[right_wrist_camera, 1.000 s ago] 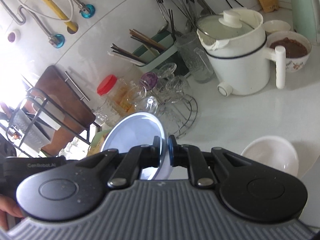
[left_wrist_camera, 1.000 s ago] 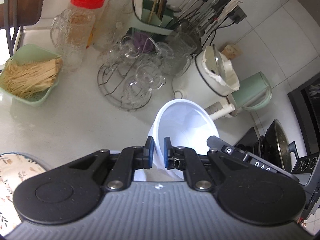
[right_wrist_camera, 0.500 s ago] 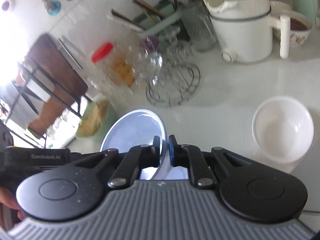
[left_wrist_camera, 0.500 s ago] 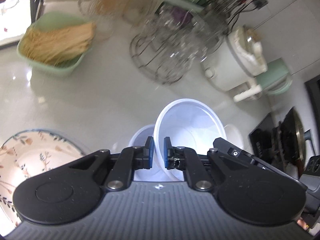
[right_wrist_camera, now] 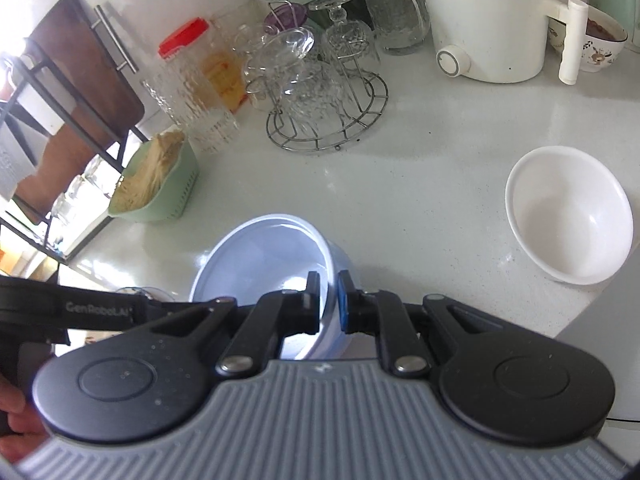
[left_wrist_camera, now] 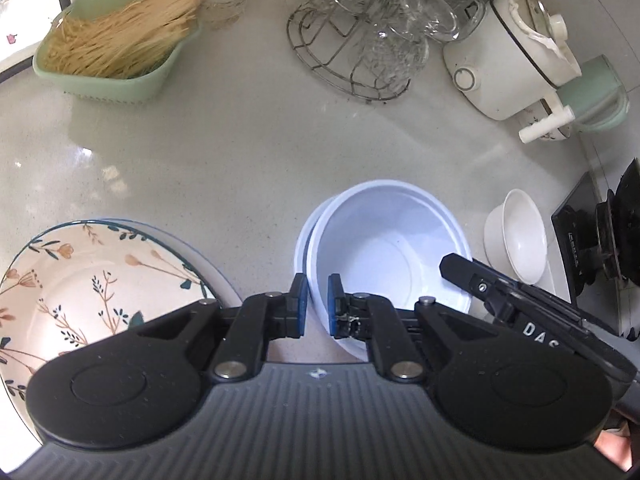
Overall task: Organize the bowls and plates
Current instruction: 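Carry the smaller bowl with both grippers and nest it into the first plastic bowl, then open both grippers and lift them off the nested bowls, then move both tools toward the white ceramic bowl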
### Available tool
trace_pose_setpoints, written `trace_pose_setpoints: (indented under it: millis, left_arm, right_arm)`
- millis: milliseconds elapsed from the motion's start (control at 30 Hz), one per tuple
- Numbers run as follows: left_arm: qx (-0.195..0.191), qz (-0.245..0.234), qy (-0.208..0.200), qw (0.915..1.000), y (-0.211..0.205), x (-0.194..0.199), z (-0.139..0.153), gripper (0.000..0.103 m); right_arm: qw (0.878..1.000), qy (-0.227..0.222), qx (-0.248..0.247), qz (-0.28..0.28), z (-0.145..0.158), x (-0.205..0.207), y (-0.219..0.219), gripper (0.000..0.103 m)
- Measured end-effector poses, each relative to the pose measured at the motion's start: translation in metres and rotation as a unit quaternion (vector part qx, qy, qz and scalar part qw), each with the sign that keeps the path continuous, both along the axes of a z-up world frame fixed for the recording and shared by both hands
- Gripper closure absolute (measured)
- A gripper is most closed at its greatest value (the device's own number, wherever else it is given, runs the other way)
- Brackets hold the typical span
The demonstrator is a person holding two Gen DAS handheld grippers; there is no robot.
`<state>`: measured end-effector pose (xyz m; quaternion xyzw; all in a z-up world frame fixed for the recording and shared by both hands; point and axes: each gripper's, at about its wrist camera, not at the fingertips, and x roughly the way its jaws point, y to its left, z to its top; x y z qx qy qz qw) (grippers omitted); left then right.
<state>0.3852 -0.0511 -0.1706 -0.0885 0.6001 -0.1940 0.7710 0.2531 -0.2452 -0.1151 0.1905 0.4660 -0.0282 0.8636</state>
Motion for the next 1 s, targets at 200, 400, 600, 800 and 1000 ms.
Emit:
trace_pose_setpoints:
  millis: [200, 400, 600, 800, 1000]
  left_arm:
    - [0.006, 0.001, 0.004, 1.0, -0.005, 0.004, 0.0, 0.084]
    - [0.008, 0.002, -0.001, 1.0, -0.008, 0.006, 0.009, 0.066]
    - [-0.011, -0.004, -0.029, 0.9995, -0.01, 0.007, 0.035, 0.066]
    - [-0.024, -0.021, -0.078, 0.9965, -0.014, 0.004, 0.072, 0.066]
    - [0.0, -0.036, -0.149, 0.9882, -0.019, -0.004, 0.103, 0.045]
  right_arm:
    - [1.0, 0.013, 0.002, -0.005, -0.01, -0.001, -0.003, 0.09]
    - [1.0, 0.004, -0.013, -0.023, -0.001, -0.004, -0.004, 0.09]
    - [0.998, -0.02, -0.04, -0.034, 0.022, -0.007, -0.007, 0.083]
    - [0.996, -0.061, -0.049, -0.039, 0.052, -0.015, -0.011, 0.077]
    - [0.99, -0.101, -0.076, -0.054, 0.071, -0.022, -0.011, 0.015]
